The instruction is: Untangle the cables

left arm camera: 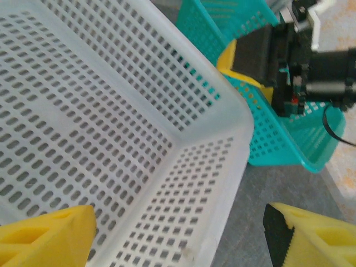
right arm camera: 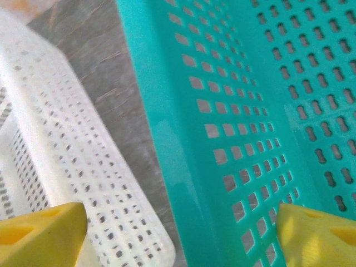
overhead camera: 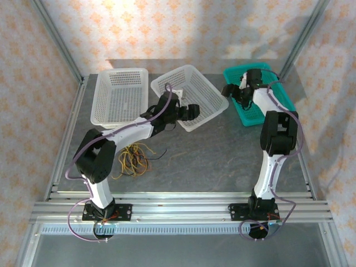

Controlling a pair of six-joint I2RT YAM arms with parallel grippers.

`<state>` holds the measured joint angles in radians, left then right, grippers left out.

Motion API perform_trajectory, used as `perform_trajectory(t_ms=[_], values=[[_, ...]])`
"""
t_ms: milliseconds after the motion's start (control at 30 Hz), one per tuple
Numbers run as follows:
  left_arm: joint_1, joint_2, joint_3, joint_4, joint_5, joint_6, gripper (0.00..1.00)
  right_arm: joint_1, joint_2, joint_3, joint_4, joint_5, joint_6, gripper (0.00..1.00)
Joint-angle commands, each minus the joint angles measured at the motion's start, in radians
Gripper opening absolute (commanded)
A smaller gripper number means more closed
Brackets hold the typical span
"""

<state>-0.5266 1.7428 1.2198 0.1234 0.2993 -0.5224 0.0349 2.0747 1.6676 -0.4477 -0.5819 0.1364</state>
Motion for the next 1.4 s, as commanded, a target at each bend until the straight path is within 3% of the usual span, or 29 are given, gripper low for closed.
perform_trajectory(t_ms=[0,233,400,567,667,733,1100,1367], values=[[0.040,-0.071,-0.037,0.012,0.008,-0.008,0.81,0.056,-0.054,-0.008,0.016,-0.065,-0.029,0.87],[0.122,-0.148,-0.095,-0.019,-0.018,0.013,0.81,0.126,-0.073,-0.012,0.030,-0.070,-0.018,0.86],[0.194,-0.203,-0.118,-0.053,-0.031,0.039,0.81,0.139,-0.121,-0.046,0.062,0.023,0.003,0.87],[0.271,-0.218,-0.119,-0.107,-0.063,0.066,0.82,0.140,-0.115,-0.047,0.067,-0.002,-0.005,0.93],[0.316,-0.211,-0.107,-0.140,-0.094,0.067,0.88,0.140,-0.087,-0.016,0.049,-0.003,-0.016,0.95],[0.345,-0.194,-0.089,-0.164,-0.100,0.069,0.99,0.140,-0.064,0.014,0.032,-0.002,-0.024,0.96],[0.382,0.002,0.075,-0.297,-0.158,0.105,0.99,0.155,-0.001,0.099,0.003,0.014,-0.017,0.96],[0.382,0.158,0.225,-0.365,-0.069,0.199,0.99,0.158,0.033,0.133,-0.014,0.044,-0.010,0.95]])
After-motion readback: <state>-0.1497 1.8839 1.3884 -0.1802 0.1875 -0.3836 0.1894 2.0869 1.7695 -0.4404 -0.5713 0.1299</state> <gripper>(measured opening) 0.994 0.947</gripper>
